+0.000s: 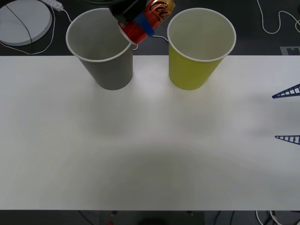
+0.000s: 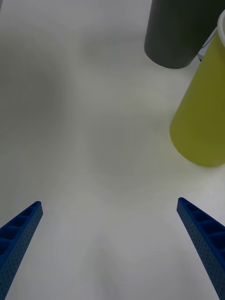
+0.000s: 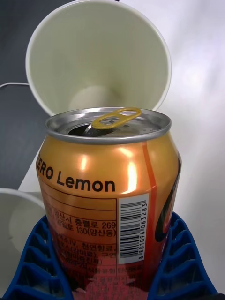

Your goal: Put the can into the green bin and the plastic bottle into the gray bin

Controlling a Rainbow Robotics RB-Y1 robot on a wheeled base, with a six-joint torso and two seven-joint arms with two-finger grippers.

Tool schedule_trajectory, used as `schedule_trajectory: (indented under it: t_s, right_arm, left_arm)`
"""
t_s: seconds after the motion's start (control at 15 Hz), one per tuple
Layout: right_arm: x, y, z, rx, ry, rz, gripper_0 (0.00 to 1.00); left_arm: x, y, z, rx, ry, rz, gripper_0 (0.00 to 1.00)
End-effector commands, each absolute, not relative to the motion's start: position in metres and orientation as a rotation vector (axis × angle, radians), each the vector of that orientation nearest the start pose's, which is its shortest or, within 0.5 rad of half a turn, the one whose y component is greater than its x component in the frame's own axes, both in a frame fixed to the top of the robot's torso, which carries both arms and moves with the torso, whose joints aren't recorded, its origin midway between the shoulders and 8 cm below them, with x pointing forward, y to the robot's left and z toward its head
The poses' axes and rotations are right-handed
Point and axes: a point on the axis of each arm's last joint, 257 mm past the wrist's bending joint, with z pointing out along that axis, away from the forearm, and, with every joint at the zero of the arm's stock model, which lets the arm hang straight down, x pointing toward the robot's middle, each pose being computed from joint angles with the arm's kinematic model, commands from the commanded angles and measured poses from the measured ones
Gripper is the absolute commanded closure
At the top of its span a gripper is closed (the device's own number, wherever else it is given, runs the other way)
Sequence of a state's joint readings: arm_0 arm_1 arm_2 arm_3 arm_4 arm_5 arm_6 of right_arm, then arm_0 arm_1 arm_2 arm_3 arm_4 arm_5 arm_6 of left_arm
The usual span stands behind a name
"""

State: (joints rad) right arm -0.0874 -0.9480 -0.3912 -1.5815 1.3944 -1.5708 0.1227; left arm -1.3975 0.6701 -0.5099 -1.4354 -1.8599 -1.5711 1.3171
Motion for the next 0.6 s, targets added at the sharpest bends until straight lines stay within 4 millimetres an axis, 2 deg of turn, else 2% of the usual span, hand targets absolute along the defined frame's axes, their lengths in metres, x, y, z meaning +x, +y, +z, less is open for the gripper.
schedule_trajectory:
  t_s: [0.07, 0.4, 0.6]
  right_arm:
    - [0.385, -0.347, -0.142, -1.656, 1.493, 0.22, 0.0]
    - [0.385, -0.347, -0.142, -1.656, 1.493, 0.22, 0.0]
    - [0.385, -0.347, -0.142, -1.656, 1.493, 0.22, 0.0]
  left_arm:
    - [0.529, -0.004, 0.039, 1.406, 2.076, -0.124, 1.0]
    - [0.559, -0.061, 0.052, 1.335, 2.032, -0.099, 1.0]
    - [0.568, -0.089, 0.059, 1.319, 2.012, -0.056, 1.0]
